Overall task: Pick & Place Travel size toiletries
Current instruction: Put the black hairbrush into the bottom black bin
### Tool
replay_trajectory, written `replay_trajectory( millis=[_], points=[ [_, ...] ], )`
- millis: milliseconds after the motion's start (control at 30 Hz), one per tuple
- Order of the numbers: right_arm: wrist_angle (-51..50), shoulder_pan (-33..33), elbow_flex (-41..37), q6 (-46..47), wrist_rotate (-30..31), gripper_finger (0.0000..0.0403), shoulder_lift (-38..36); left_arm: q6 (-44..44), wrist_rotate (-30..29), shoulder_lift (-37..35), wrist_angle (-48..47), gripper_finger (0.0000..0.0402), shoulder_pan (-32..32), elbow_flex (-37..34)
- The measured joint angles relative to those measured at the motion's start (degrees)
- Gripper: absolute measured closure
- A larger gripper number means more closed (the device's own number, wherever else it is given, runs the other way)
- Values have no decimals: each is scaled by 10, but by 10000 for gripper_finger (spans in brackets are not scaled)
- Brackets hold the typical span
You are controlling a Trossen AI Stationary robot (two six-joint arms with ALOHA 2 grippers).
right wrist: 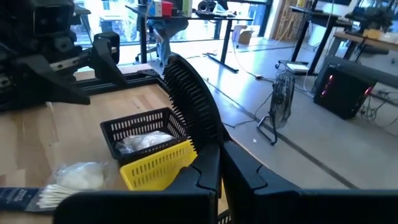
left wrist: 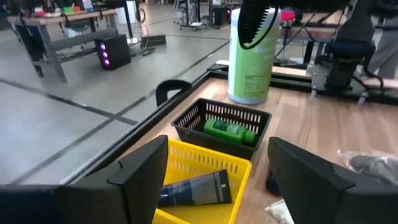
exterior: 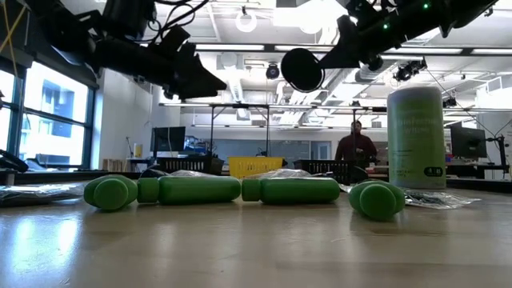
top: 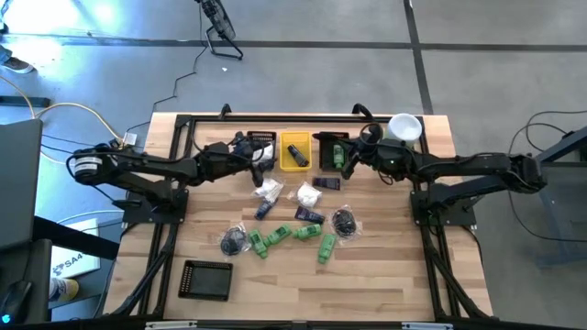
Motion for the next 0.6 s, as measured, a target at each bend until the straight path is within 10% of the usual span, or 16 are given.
replay_trajectory(
  millis=[600],
  points=[
    [95,-72,0,-44,-142,400,56,-63,5,1,35,130,0,0]
  ],
)
